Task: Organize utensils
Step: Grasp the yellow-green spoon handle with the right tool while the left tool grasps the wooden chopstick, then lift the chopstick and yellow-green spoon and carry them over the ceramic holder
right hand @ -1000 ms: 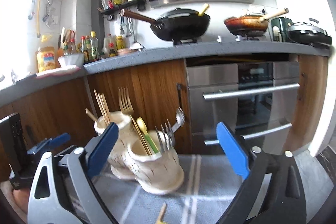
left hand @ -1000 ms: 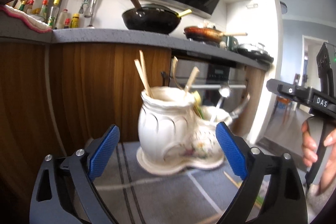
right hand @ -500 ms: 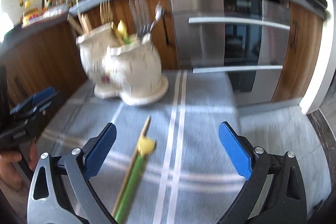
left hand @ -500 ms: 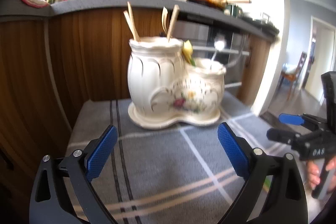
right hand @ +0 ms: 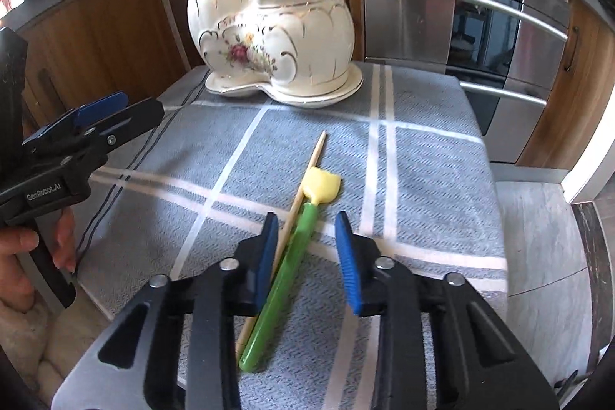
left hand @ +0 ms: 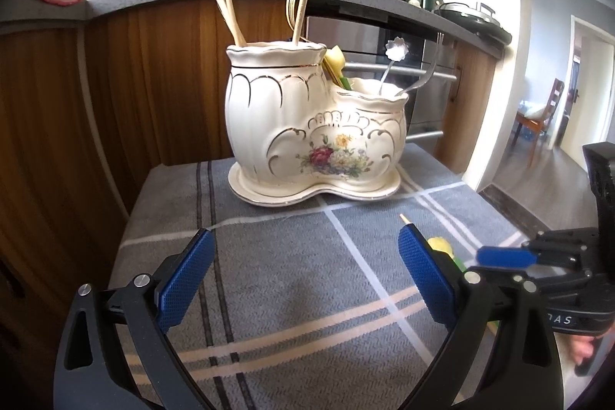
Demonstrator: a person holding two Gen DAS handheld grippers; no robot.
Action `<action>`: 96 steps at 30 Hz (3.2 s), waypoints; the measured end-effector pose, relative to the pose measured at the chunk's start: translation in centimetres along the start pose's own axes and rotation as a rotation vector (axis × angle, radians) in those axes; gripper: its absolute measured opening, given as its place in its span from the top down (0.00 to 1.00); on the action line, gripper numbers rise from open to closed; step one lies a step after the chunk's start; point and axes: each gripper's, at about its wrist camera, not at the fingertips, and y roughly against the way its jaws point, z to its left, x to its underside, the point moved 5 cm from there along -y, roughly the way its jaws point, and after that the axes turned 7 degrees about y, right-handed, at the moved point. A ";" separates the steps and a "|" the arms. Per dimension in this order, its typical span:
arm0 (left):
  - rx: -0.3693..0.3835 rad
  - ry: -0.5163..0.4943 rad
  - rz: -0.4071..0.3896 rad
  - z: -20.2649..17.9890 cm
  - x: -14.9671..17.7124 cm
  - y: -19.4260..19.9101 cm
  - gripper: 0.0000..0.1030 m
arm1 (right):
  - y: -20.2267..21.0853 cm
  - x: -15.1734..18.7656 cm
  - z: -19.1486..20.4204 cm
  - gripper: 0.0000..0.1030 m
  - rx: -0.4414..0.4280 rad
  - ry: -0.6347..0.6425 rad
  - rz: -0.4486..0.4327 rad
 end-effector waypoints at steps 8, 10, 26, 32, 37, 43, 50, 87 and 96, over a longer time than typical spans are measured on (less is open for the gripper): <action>0.006 -0.010 0.006 -0.4 0.1 -0.2 0.07 | -0.8 -0.1 0.1 0.80 -0.032 -0.007 0.023; 0.005 -0.015 0.008 -0.6 0.1 -0.2 0.07 | -0.8 -0.2 0.2 0.81 -0.037 0.001 0.024; 0.015 -0.023 0.009 -0.9 0.2 -0.1 0.07 | -1.3 -0.5 -0.8 0.89 0.041 0.049 0.082; 0.015 -0.049 0.024 -1.7 0.1 -0.1 0.07 | -1.5 -0.6 -1.1 0.89 0.056 0.078 0.077; 0.021 -0.087 0.060 -3.7 -0.1 -0.1 0.07 | -0.8 -0.5 -1.8 0.91 0.061 0.067 0.038; 0.063 -0.116 0.162 -7.0 1.2 -1.3 0.08 | 1.7 -1.3 -5.5 0.91 0.043 -0.059 -0.062; 0.100 -0.105 0.276 -9.8 3.1 -3.0 0.26 | 3.3 -1.7 -7.0 0.91 0.006 -0.116 -0.137; 0.144 -0.302 0.249 -10.0 4.4 -3.0 0.95 | 7.3 -2.9 -5.7 0.91 -0.008 -0.056 -0.344; 0.204 -0.278 0.032 -7.9 1.2 1.5 0.95 | 9.7 -4.0 -4.0 0.91 0.058 0.006 -0.460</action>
